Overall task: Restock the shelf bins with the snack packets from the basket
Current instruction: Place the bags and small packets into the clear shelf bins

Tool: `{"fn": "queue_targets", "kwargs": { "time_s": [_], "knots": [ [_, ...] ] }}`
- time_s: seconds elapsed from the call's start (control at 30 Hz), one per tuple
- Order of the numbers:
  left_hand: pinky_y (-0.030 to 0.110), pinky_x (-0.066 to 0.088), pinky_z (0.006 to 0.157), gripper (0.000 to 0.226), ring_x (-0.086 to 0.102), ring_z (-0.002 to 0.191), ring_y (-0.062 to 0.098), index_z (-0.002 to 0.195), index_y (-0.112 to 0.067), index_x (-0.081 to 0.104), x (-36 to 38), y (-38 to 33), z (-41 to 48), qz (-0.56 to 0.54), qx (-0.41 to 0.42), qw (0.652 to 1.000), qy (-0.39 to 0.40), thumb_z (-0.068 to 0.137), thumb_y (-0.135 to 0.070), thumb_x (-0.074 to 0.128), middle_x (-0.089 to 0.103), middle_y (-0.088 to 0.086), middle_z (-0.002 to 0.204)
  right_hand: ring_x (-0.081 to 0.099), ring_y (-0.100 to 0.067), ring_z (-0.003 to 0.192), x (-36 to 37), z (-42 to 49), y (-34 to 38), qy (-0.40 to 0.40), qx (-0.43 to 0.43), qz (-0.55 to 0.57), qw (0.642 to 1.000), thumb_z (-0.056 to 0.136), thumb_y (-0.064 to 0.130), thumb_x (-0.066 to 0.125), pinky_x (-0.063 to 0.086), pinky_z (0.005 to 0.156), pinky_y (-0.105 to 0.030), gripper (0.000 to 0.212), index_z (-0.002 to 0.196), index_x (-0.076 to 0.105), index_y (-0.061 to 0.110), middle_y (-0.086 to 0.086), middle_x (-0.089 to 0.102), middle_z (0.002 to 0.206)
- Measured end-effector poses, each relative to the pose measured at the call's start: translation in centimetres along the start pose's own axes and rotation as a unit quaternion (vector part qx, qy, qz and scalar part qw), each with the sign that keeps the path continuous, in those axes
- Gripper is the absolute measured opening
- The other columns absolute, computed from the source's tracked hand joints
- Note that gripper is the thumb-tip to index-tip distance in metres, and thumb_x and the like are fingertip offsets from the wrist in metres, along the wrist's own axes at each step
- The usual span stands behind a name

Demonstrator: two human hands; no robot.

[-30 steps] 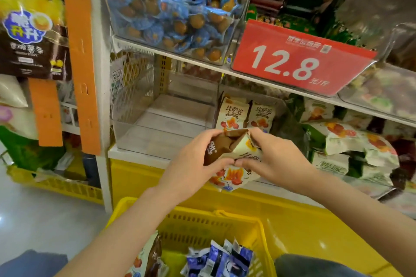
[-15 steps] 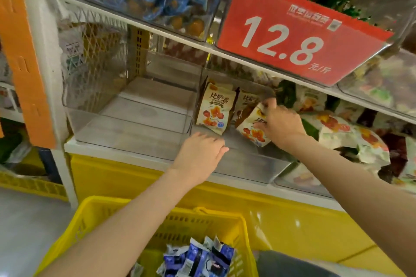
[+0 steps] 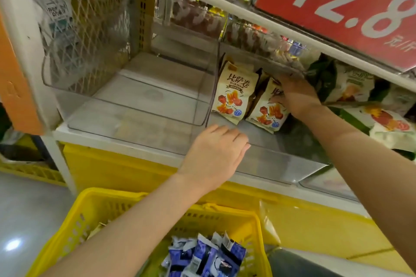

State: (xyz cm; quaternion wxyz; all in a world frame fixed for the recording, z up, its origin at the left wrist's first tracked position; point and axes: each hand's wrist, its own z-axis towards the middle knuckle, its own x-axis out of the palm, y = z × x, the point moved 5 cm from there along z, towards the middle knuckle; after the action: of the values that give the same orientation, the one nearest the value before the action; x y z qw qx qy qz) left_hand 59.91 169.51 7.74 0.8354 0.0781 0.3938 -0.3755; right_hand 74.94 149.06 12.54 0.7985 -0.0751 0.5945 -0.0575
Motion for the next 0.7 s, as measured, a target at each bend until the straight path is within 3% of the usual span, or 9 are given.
{"fn": "queue_targets", "kwargs": {
  "time_s": [0.13, 0.27, 0.4, 0.5, 0.57, 0.63, 0.7],
  "knots": [
    [0.023, 0.045, 0.066, 0.029, 0.060, 0.069, 0.010, 0.086, -0.018, 0.068, -0.2, -0.1, 0.0, -0.008, -0.013, 1.000, 0.013, 0.093, -0.026, 0.040, 0.067, -0.004, 0.077, 0.037, -0.037, 0.131, -0.3, -0.9, 0.4, 0.010, -0.011, 0.033, 0.999, 0.087, 0.017, 0.063, 0.036, 0.108, -0.046, 0.068, 0.144, 0.026, 0.018, -0.016, 0.035, 0.146],
    [0.024, 0.047, 0.070, 0.029, 0.062, 0.072, 0.011, 0.089, -0.017, 0.068, -0.4, -0.3, 0.0, -0.006, -0.023, 0.999, 0.038, 0.093, -0.026, 0.040, 0.068, -0.003, 0.080, 0.035, -0.036, 0.133, -1.7, -3.1, 1.8, 0.002, -0.014, 0.045, 0.999, 0.093, 0.026, 0.055, 0.035, 0.109, -0.046, 0.064, 0.146, 0.021, 0.016, -0.015, 0.028, 0.150],
    [0.032, 0.043, 0.086, 0.030, 0.060, 0.092, 0.016, 0.106, -0.017, 0.062, -0.1, -0.5, 0.1, 0.002, -0.036, 0.995, 0.090, 0.099, -0.027, 0.035, 0.066, 0.000, 0.101, 0.052, -0.030, 0.120, -3.4, -8.0, 3.6, -0.010, 0.008, 0.154, 0.988, 0.098, 0.039, 0.039, 0.045, 0.094, -0.042, 0.046, 0.139, 0.035, 0.018, -0.011, 0.045, 0.141],
    [0.034, 0.034, 0.098, 0.034, 0.050, 0.113, 0.018, 0.125, -0.016, 0.050, -0.1, -0.4, -0.1, 0.010, -0.052, 0.988, 0.145, 0.099, -0.030, 0.032, 0.057, 0.002, 0.123, 0.057, -0.026, 0.114, -3.4, -13.2, 4.6, 0.035, -0.019, 0.174, 0.984, 0.098, 0.045, 0.032, 0.046, 0.091, -0.038, 0.043, 0.137, 0.035, 0.027, -0.006, 0.053, 0.134],
    [0.034, 0.029, 0.106, 0.040, 0.042, 0.124, 0.019, 0.135, -0.016, 0.040, -0.5, -0.6, -0.6, 0.021, -0.059, 0.984, 0.169, 0.098, -0.031, 0.037, 0.049, 0.003, 0.134, 0.052, -0.025, 0.122, -2.9, -16.6, 5.3, 0.053, -0.046, 0.176, 0.982, 0.097, 0.042, 0.034, 0.041, 0.099, -0.033, 0.046, 0.140, 0.034, 0.024, -0.007, 0.053, 0.135],
    [0.034, 0.021, 0.112, 0.047, 0.032, 0.133, 0.020, 0.141, -0.017, 0.031, -1.4, -1.0, -1.5, 0.014, -0.078, 0.981, 0.178, 0.097, -0.031, 0.042, 0.039, 0.003, 0.143, 0.037, -0.023, 0.136, -2.9, -19.5, 6.0, 0.034, -0.086, 0.155, 0.984, 0.098, 0.034, 0.040, 0.019, 0.111, -0.025, 0.050, 0.143, 0.034, 0.015, -0.009, 0.043, 0.144],
    [0.032, 0.021, 0.111, 0.050, 0.025, 0.138, 0.018, 0.143, -0.020, 0.027, -2.5, -1.6, -2.9, -0.016, -0.115, 0.979, 0.169, 0.097, -0.030, 0.042, 0.031, 0.002, 0.148, 0.029, -0.025, 0.140, -3.2, -21.9, 6.7, 0.002, -0.104, 0.148, 0.983, 0.096, 0.025, 0.048, 0.011, 0.114, -0.027, 0.048, 0.140, 0.039, 0.008, -0.012, 0.037, 0.148]
  ]
}}
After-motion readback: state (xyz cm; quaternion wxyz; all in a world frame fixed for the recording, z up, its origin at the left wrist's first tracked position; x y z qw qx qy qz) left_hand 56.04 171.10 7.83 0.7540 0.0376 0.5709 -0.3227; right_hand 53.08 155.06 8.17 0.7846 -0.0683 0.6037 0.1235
